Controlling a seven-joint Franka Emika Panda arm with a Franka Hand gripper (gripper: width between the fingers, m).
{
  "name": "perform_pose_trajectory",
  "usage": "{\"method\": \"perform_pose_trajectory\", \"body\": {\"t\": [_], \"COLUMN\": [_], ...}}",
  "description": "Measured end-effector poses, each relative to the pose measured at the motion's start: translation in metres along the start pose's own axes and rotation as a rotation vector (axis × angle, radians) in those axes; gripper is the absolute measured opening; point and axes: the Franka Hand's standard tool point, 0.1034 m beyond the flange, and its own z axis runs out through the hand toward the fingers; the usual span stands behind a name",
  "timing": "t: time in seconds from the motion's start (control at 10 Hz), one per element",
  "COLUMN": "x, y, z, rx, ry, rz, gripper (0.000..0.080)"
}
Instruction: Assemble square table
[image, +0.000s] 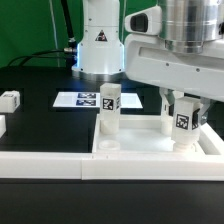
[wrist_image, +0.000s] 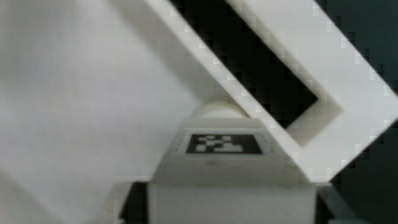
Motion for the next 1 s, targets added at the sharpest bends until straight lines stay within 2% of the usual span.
{"method": "perform_pose_trajectory", "body": {"t": [0.2, 0.3, 0.4, 0.7, 0.8, 0.9, 1.0], "x": [-0.0011, -0.0009, -0.0022, -0.0038, -0.0039, -0.0039, -0.0064], "y": [-0.0026, -0.005, -0.0063, -0.0076, -0.0076, -0.0077, -0.0074], "z": [0.0001, 0.0009, 0.0009, 0.0011, 0.0012, 0.0011, -0.0011], "rx": [0.008, 0.037, 0.043, 0.045, 0.044, 0.044, 0.039], "ry": [-0.004, -0.002, 0.0, 0.0, 0.0, 0.001, 0.017], "rz": [0.295, 0.467, 0.554, 0.604, 0.6, 0.556, 0.405], "gripper": [0.029, 0.029, 0.029, 0.0294, 0.0515, 0.0606, 0.0606]}}
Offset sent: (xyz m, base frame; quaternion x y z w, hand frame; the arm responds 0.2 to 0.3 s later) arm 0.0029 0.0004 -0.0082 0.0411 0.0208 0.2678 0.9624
